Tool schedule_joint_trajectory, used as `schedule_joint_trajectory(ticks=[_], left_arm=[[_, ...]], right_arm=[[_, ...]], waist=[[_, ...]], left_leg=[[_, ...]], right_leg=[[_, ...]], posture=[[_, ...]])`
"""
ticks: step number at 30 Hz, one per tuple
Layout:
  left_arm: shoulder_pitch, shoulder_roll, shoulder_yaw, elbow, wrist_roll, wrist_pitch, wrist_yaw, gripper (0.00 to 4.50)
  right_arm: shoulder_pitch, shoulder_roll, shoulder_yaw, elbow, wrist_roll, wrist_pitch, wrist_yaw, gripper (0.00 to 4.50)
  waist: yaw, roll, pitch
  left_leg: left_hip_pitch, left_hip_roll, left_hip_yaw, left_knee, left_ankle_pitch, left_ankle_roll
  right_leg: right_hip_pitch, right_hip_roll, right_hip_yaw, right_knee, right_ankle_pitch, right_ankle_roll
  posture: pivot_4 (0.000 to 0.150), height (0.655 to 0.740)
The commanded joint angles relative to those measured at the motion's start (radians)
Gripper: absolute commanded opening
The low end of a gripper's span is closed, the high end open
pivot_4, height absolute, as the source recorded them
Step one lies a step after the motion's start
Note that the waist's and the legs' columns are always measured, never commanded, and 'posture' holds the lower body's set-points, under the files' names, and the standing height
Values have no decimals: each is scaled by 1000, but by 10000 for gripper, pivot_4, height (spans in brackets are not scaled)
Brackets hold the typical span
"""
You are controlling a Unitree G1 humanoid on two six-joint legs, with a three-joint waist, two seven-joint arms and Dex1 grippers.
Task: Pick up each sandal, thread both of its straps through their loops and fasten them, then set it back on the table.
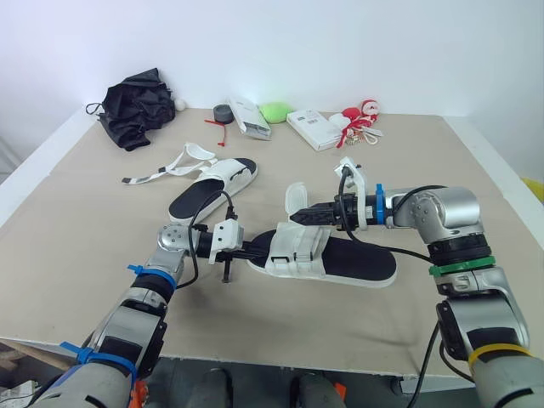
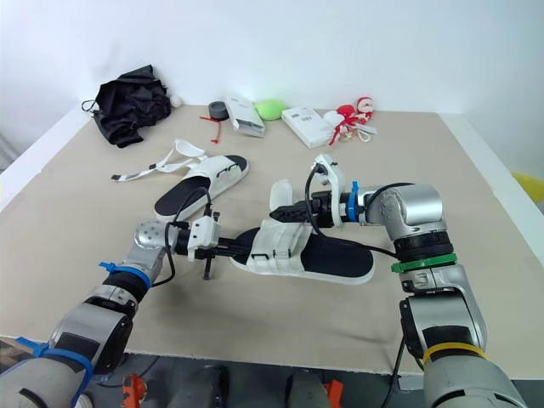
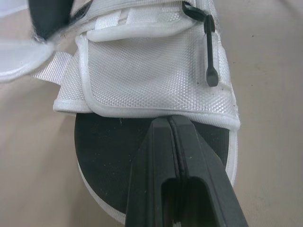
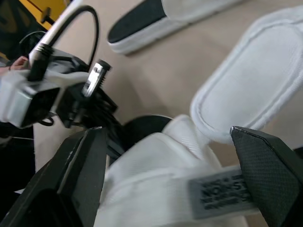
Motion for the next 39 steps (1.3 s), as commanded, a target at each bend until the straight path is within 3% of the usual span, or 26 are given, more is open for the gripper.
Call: schedule_joint_trajectory(ticks=[1, 5, 11, 27, 39], left_arm=[[83, 32, -70, 100, 109, 51, 1, 0], [92, 40, -68, 95, 105, 50, -3, 0], [99, 44, -68, 91, 106, 50, -6, 0], [92, 37, -68, 91, 105, 56, -7, 0], [99, 40, -65, 85, 102, 58, -7, 0]], right_arm=[[-40, -4, -5, 19, -18, -42, 24, 44256], [-80, -65, -73, 15, 19, -55, 93, 44256], [-86, -88, -46, 69, -24, -67, 104, 44256], [-140, 48, 43, 276, -142, -173, 127, 44256], [-279, 162, -36, 515, -170, -283, 102, 44256]], waist=[[0, 0, 0], [0, 0, 0], [-1, -1, -2], [-3, 1, -2], [-10, 2, -2]], left_leg=[[0, 0, 0, 0, 0, 0], [0, 0, 0, 0, 0, 0], [2, 1, 0, 0, 0, 0], [2, 0, 0, 0, 0, 0], [3, 0, -1, 0, 0, 0]], right_leg=[[0, 0, 0, 0, 0, 0], [0, 0, 0, 0, 0, 0], [1, 0, 0, 0, 0, -1], [0, 1, 0, 1, 2, -1], [0, 2, 0, 1, 4, -2]], posture=[[1500, 7400], [1500, 7400], [1500, 7400], [1500, 7400], [1500, 7400]])
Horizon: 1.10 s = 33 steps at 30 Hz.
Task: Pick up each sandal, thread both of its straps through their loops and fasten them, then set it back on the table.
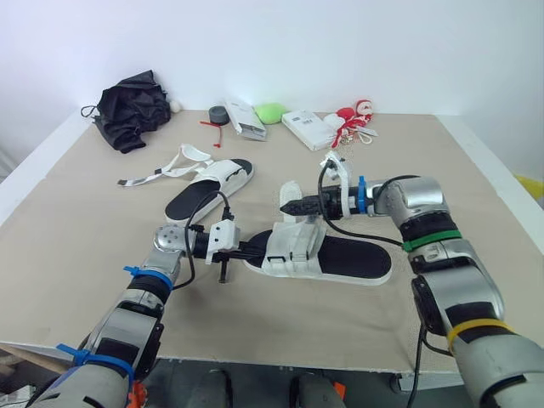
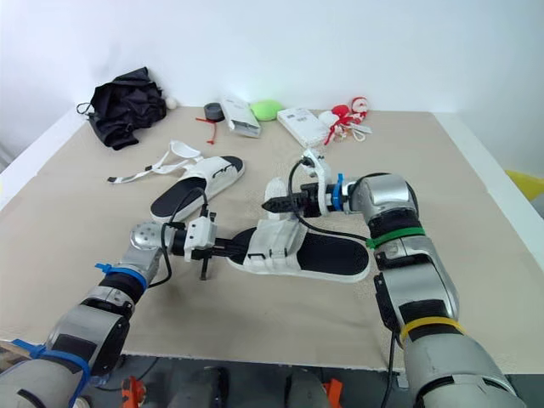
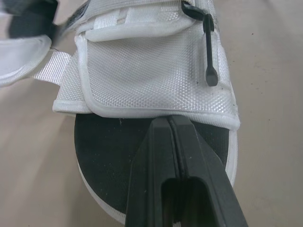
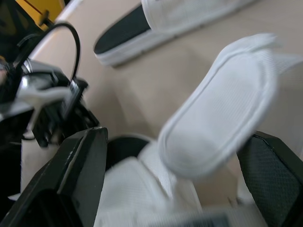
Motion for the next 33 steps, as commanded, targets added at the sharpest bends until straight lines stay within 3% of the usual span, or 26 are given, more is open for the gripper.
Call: schedule_joint_trajectory(ticks=[1, 14, 17, 25, 33], left_arm=[[84, 22, -70, 98, 103, 57, -1, 0], [84, 15, -67, 101, 101, 61, 12, 0], [87, 16, -66, 99, 99, 60, 15, 0], [88, 11, -67, 99, 99, 57, 17, 0], [83, 5, -69, 104, 101, 57, 21, 0]], right_arm=[[-88, 33, -75, 100, -1, -68, -34, 44256], [-204, 117, -207, 303, -12, -190, -102, 44256], [-210, 123, -242, 319, -9, -214, -141, 36968], [-207, 119, -294, 286, 2, -201, -162, 405], [-131, 111, -277, 66, 22, -124, -109, 405]], waist=[[0, 0, 0], [0, 0, 0], [0, 0, 0], [0, 0, 0], [0, 0, 0]], left_leg=[[0, 0, 0, 0, 0, 0], [0, 0, -1, 0, 0, 1], [0, 0, -1, 0, 0, 1], [0, 0, -1, 0, 1, 1], [-1, 0, -1, 0, 2, 3]], right_leg=[[0, 0, 0, 0, 0, 0], [0, 2, 2, 1, 1, 0], [0, 2, 1, 1, 1, 0], [0, 2, 2, 2, 1, -1], [1, 2, 2, 2, 2, -1]], posture=[[1500, 7400], [1500, 7400], [1500, 7400], [1500, 7400], [1500, 7400]])
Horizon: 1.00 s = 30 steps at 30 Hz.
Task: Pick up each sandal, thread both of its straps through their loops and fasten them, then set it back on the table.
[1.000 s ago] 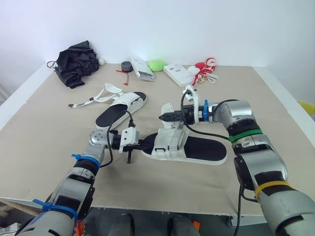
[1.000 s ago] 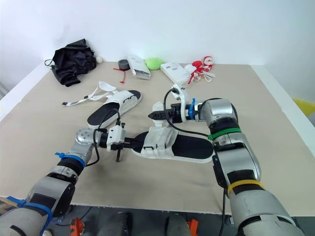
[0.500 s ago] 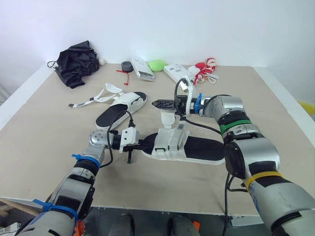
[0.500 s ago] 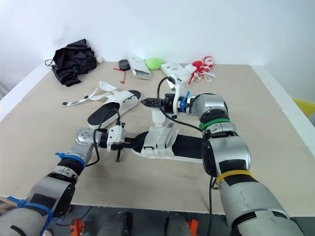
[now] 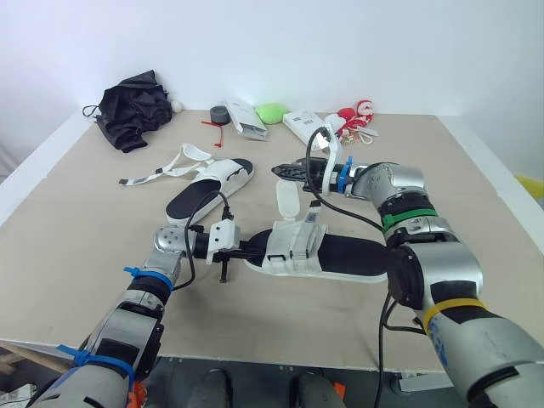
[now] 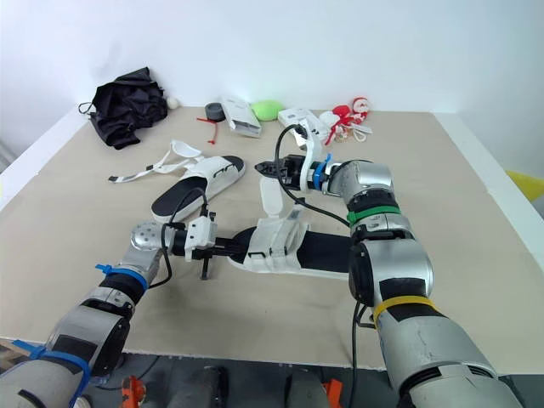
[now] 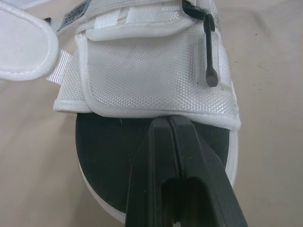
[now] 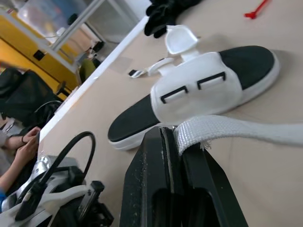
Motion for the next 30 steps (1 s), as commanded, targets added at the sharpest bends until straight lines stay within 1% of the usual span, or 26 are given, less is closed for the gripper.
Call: schedule_joint_trajectory(ticks=[1, 2, 3, 5, 6, 7, 9, 10, 11, 12, 14, 20, 21, 22, 24, 27, 29, 30], left_arm=[[79, 7, -70, 105, 102, 57, 3, 0], [77, 6, -70, 106, 102, 58, 4, 0], [76, 6, -70, 106, 102, 58, 4, 0], [76, 5, -70, 106, 102, 59, 4, 0], [76, 5, -70, 105, 102, 59, 4, 0], [77, 5, -70, 105, 103, 58, 3, 0], [76, 5, -70, 106, 103, 59, 2, 0], [77, 5, -71, 106, 103, 59, 2, 0], [76, 5, -71, 106, 104, 58, 1, 0], [74, 4, -71, 108, 105, 59, 3, 0], [70, 4, -71, 110, 106, 59, 3, 0], [61, 11, -70, 113, 106, 58, 3, 0], [60, 12, -69, 114, 107, 58, 4, 0], [60, 13, -70, 116, 108, 57, 6, 0], [59, 11, -70, 118, 110, 56, 9, 0], [61, 9, -70, 117, 109, 55, 10, 0], [63, 7, -71, 117, 109, 54, 12, 0], [65, 7, -71, 117, 109, 53, 12, 0]], right_arm=[[30, -16, 7, -215, 31, 6, 32, 405], [97, -21, 43, -353, 16, -35, 42, 405], [187, -34, 86, -530, 5, -74, 58, 405], [353, -79, 178, -826, -13, -153, 112, 405], [406, -97, 198, -913, -7, -167, 130, 405], [456, -120, 223, -989, -15, -195, 144, 405], [537, -165, 274, -1106, -60, -263, 149, 405], [581, -191, 310, -1159, -102, -329, 148, 405], [624, -215, 345, -1204, -151, -409, 145, 405], [651, -232, 367, -1228, -182, -465, 141, 405], [689, -259, 403, -1253, -259, -583, 111, 405], [724, -334, 452, -1167, -545, -1075, -69, 405], [719, -354, 462, -1132, -618, -1172, -123, 405], [706, -383, 476, -1081, -727, -1289, -209, 405], [680, -422, 488, -996, -896, -1443, -362, 405], [661, -465, 479, -922, -1108, -1590, -610, 405], [665, -482, 469, -907, -1167, -1627, -701, 405], [668, -484, 464, -903, -1167, -1624, -716, 405]], waist=[[0, 0, 0], [1, 0, 0], [5, -1, 0], [7, 1, -1], [6, 2, -1], [6, 2, -1], [12, -2, -1], [16, -3, -1], [17, -3, -1], [19, -2, -1], [23, -2, 0], [26, -4, 1], [26, -4, 1], [26, -4, 1], [26, -5, 1], [26, -5, 1], [26, -7, 1], [26, -7, 1]], left_leg=[[0, 0, 0, 0, 0, 0], [0, 0, 0, 0, 0, 0], [0, 0, -1, 0, 0, 0], [-1, 0, -2, 1, 0, 0], [-2, -1, -2, 1, 0, 0], [1, -1, -2, 2, 0, 0], [-1, -1, -4, 1, 0, 0], [-1, 0, -3, 2, 0, -1], [-1, 0, -4, 1, 0, -1], [-1, -1, -4, 1, 0, -1], [0, -1, -3, 2, 0, -1], [0, 0, -1, 1, 0, -2], [0, 0, -1, 1, 0, -3], [0, 0, -1, 2, 0, -3], [0, -1, 0, 2, 1, -4], [1, 0, 2, 1, 2, -5], [1, 0, 3, 1, 2, -6], [1, 0, 3, 1, 3, -7]], right_leg=[[0, 0, 0, 0, 0, 0], [0, 0, 0, 0, 0, 0], [0, 0, 0, 0, 0, 0], [0, 0, -1, 1, 0, 5], [2, 0, -1, 1, -1, 6], [2, 0, 0, 1, -1, 7], [0, 0, -1, 0, -1, 7], [1, 0, -2, 0, -2, 6], [1, 0, -2, 0, -5, 1], [1, 0, -2, 0, -5, 1], [0, 0, -2, -1, -5, 1], [0, 0, -2, -1, -5, 0], [0, 0, -2, -2, -5, 0], [0, 0, -1, -2, -5, 0], [0, 0, -1, -2, -5, 1], [0, -2, 0, -3, -5, 1], [0, -2, 0, -3, -5, 1], [0, -2, 0, -3, -5, 1]], posture=[[1500, 7400], [1500, 7400], [1500, 7400], [1500, 7400], [1500, 7400], [1500, 7400], [1500, 7400], [1500, 7400], [1500, 7400], [1500, 7400], [1500, 7400], [1500, 7400], [1500, 7400], [1500, 7400], [1500, 7400], [1500, 7400], [1500, 7400], [1500, 7400]])
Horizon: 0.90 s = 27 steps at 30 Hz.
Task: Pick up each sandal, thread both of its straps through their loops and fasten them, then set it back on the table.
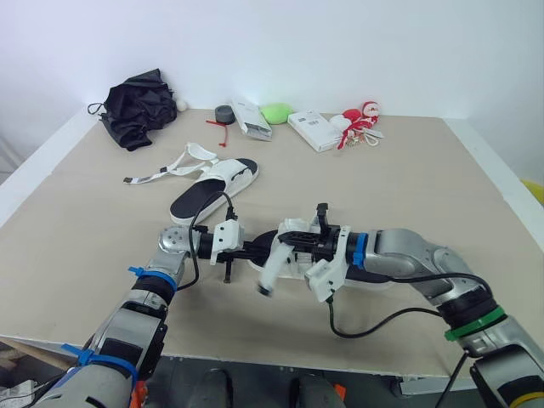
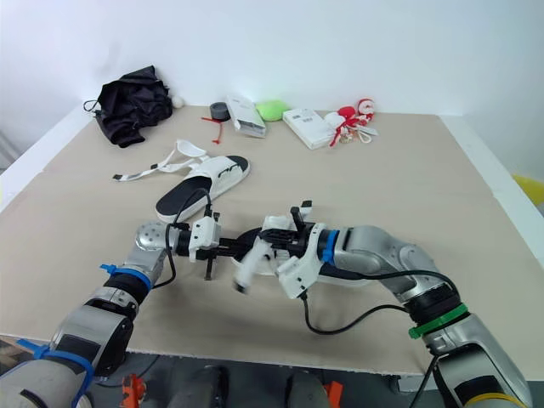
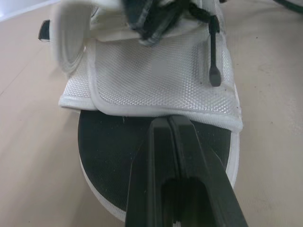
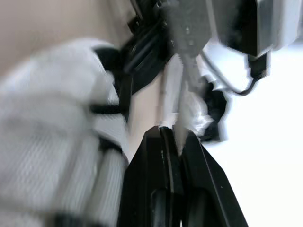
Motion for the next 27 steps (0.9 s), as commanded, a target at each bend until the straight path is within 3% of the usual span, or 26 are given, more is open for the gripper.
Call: schedule_joint_trajectory(ticks=[1, 4, 5, 9, 13, 16, 21, 23, 25, 27], left_arm=[[71, 28, -68, 112, 106, 50, -1, 0], [72, 27, -69, 113, 106, 49, -1, 0], [72, 26, -69, 113, 106, 49, -1, 0], [66, 21, -70, 117, 108, 51, 0, 0], [56, 14, -72, 128, 113, 52, 7, 0], [51, 9, -71, 134, 115, 52, 9, 0], [52, 8, -70, 135, 114, 52, 1, 0], [53, 9, -69, 135, 113, 52, -1, 0], [54, 10, -68, 135, 112, 53, -3, 0], [54, 10, -66, 135, 110, 56, -3, 0]], right_arm=[[2, -22, -40, 16, -62, -39, -111, 405], [4, -29, -40, 20, -22, -22, -92, 405], [7, -31, -42, 16, 19, 0, -58, 7290], [5, -73, -41, -14, 85, 10, 28, 21916], [-4, -137, -45, 21, 105, -35, 60, 23989], [4, -174, -83, 13, 243, 16, 133, 23989], [141, -265, -238, -304, 914, 614, 436, 23989], [222, -320, -324, -507, 1257, 929, 452, 23989], [319, -375, -413, -684, 1699, 1153, 405, 23989], [399, -407, -469, -780, 1954, 1285, 341, 23989]], waist=[[0, 0, 0], [0, -1, 0], [0, -1, 0], [0, -3, 1], [0, -3, 2], [0, -4, 3], [2, -6, 5], [3, -6, 4], [5, -6, 5], [4, -7, 5]], left_leg=[[1, 0, 1, 0, 0, 0], [2, 0, 1, 0, 0, 0], [3, 0, 1, 0, 0, 0], [8, 0, 2, 0, 0, 0], [12, 1, 2, -1, -1, -1], [12, 1, 2, -1, -1, -3], [12, 2, 2, -1, -1, -1], [12, 3, 2, -1, -1, -1], [12, 6, 2, -1, -1, -1], [14, 7, 2, -3, -4, -4]], right_leg=[[0, 0, 1, 0, 0, 0], [2, 0, 2, 0, 0, 0], [2, 0, 2, 0, 0, 0], [8, 0, 2, 0, 0, 0], [11, -1, 2, 0, -1, -1], [12, -1, 1, -1, -1, 0], [15, -2, 1, -1, -1, 0], [17, -1, 1, -1, -1, 0], [17, -1, 0, -1, -2, 0], [16, -1, -1, -2, -4, -1]], posture=[[1500, 7400], [1500, 7400], [1500, 7400], [1500, 7400], [1500, 7400], [1500, 7400], [1500, 7400], [1500, 7400], [1500, 7400], [1500, 7400]])
